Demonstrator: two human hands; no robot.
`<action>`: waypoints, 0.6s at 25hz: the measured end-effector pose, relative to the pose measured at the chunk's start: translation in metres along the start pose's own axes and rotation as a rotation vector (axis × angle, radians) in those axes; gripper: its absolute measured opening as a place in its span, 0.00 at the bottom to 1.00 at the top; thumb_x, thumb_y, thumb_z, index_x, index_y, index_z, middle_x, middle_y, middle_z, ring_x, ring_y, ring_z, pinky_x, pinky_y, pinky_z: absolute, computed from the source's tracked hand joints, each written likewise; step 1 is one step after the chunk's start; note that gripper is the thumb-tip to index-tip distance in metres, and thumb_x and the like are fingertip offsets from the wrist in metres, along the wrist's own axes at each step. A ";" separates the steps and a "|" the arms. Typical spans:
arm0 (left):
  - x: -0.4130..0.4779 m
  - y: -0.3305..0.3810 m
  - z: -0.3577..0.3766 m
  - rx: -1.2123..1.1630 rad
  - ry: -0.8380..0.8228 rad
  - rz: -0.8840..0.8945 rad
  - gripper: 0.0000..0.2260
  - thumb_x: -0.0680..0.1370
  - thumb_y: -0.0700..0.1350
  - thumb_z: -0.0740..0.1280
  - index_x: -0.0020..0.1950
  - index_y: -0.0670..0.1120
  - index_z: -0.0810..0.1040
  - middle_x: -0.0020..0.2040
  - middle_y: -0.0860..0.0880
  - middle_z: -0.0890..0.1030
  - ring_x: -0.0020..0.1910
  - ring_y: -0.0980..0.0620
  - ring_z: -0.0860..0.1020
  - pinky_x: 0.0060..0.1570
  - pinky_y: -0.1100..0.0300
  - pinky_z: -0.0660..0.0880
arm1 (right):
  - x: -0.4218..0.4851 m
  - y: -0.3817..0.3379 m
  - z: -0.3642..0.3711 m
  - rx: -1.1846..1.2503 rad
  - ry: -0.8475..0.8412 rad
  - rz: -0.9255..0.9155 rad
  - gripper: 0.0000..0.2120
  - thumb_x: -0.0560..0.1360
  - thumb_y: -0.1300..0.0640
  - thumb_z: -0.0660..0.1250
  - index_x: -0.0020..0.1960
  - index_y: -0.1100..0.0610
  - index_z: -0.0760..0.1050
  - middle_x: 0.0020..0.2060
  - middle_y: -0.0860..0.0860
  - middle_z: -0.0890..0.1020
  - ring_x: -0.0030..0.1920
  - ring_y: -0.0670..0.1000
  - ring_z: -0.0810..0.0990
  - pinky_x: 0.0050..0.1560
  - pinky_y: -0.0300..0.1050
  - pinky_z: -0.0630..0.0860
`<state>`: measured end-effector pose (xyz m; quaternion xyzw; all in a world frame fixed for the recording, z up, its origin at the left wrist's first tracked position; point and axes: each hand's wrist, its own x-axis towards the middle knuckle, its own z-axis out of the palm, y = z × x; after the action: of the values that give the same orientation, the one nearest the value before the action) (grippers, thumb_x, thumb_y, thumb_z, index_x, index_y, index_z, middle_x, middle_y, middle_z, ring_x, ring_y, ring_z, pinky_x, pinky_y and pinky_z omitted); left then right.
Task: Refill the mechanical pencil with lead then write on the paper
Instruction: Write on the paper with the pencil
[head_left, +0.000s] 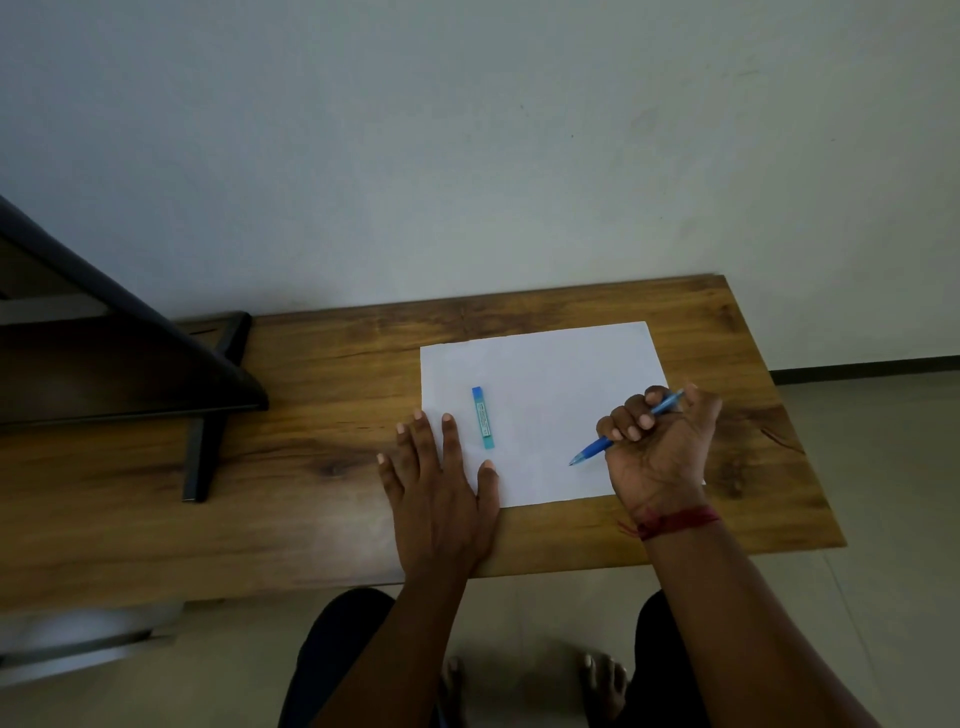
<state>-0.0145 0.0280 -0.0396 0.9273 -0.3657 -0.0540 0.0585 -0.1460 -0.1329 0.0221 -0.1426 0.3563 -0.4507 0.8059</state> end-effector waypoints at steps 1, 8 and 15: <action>0.001 0.000 0.000 0.005 -0.002 -0.001 0.34 0.77 0.66 0.42 0.79 0.51 0.44 0.80 0.44 0.45 0.78 0.40 0.43 0.75 0.40 0.42 | 0.000 -0.002 -0.001 0.006 0.011 -0.010 0.20 0.78 0.47 0.54 0.33 0.56 0.70 0.22 0.49 0.68 0.23 0.46 0.64 0.28 0.38 0.64; 0.001 0.001 0.003 0.018 -0.020 -0.009 0.34 0.77 0.66 0.43 0.79 0.50 0.45 0.80 0.43 0.46 0.78 0.40 0.43 0.74 0.39 0.44 | -0.003 -0.001 -0.002 0.048 -0.036 -0.048 0.18 0.77 0.49 0.52 0.33 0.57 0.68 0.22 0.49 0.66 0.23 0.47 0.62 0.30 0.39 0.60; 0.004 0.001 0.002 0.002 -0.016 0.004 0.34 0.77 0.65 0.44 0.79 0.50 0.47 0.80 0.43 0.47 0.78 0.39 0.44 0.74 0.39 0.43 | -0.006 0.003 0.001 0.030 -0.019 -0.056 0.20 0.80 0.49 0.50 0.35 0.57 0.68 0.23 0.49 0.67 0.24 0.46 0.63 0.29 0.39 0.61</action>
<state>-0.0121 0.0243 -0.0418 0.9262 -0.3679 -0.0611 0.0549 -0.1454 -0.1259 0.0239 -0.1449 0.3376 -0.4769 0.7985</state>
